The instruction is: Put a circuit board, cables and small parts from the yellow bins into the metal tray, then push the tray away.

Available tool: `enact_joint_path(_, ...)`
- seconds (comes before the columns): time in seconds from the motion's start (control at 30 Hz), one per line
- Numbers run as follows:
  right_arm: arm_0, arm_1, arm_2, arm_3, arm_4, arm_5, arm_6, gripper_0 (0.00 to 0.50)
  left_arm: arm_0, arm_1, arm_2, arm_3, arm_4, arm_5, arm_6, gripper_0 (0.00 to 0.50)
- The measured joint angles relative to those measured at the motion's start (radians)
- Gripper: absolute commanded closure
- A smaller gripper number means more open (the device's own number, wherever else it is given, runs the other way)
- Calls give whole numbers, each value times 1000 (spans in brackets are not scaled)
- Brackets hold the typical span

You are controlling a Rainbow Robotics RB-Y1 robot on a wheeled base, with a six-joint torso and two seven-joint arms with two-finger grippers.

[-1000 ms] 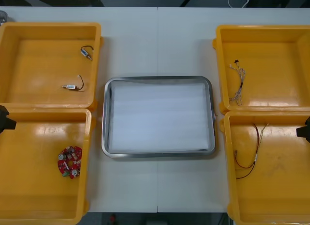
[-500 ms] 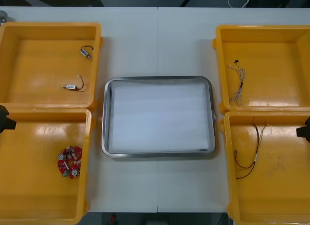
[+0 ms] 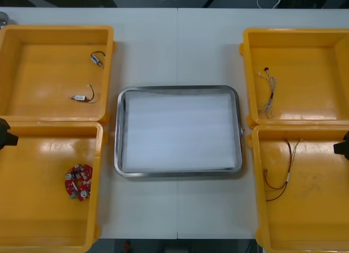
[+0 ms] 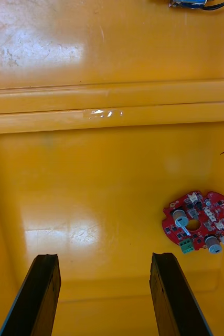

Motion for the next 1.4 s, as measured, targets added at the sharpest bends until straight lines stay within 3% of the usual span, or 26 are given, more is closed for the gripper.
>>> enact_joint_path(1.4, 0, 0, 0, 0, 0, 0, 0, 0, 2, 0, -2, 0, 4, 0, 0, 0)
